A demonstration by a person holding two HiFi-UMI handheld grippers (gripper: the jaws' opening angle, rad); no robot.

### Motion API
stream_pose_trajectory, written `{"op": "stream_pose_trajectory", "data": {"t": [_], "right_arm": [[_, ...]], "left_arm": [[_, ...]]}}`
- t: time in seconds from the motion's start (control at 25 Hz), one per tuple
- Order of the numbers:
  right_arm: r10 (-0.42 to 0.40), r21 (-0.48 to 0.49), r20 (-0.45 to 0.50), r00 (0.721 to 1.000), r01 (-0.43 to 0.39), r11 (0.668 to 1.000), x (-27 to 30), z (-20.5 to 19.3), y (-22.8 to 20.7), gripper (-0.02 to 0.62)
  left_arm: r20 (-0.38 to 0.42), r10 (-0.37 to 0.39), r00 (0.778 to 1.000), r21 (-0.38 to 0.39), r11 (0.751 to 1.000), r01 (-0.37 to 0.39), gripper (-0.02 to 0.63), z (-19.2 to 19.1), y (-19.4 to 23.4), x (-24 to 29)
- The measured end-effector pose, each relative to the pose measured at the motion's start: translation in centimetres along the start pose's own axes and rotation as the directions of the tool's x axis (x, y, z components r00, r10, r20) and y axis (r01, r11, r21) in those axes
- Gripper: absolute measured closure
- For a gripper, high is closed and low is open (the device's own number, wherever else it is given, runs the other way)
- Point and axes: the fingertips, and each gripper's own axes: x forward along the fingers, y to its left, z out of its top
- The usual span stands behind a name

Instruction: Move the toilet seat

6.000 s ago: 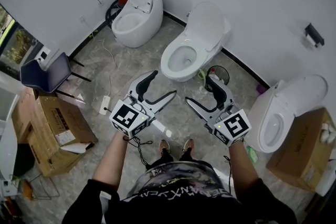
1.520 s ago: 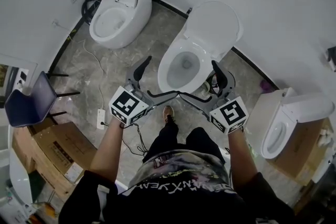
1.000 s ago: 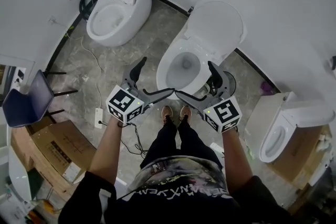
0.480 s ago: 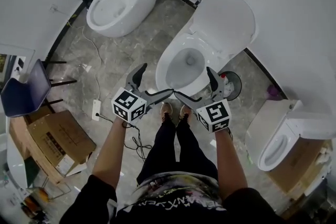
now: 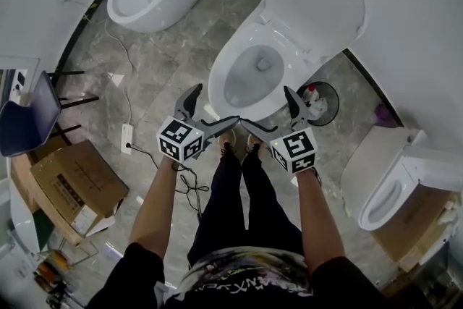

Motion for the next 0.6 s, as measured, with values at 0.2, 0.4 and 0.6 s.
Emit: {"op": "stream_pose_trajectory", "data": {"t": [0.2, 0.4, 0.6], "right_arm": [[-0.002, 0.032, -0.03, 1.0, 0.003, 0.999, 1.9, -4.2, -0.8, 0.011], [-0.002, 0.065, -0.065, 0.998, 0.006, 0.998, 4.1, -9.2, -1.2, 0.011], [0.0, 0.103, -0.101, 0.995, 0.011, 0.995, 6.0, -14.2, -1.7, 0.011]], "left_arm": [[-0.022, 0.011, 1.0, -0.069, 0.998, -0.012, 0.025, -4.6, 1.3, 1.8], [-0.054, 0.021, 0.998, -0.112, 0.993, -0.027, 0.025, -9.6, 2.8, 3.4], [-0.089, 0.029, 0.996, -0.155, 0.987, -0.043, 0.025, -14.6, 3.9, 4.9]]}}
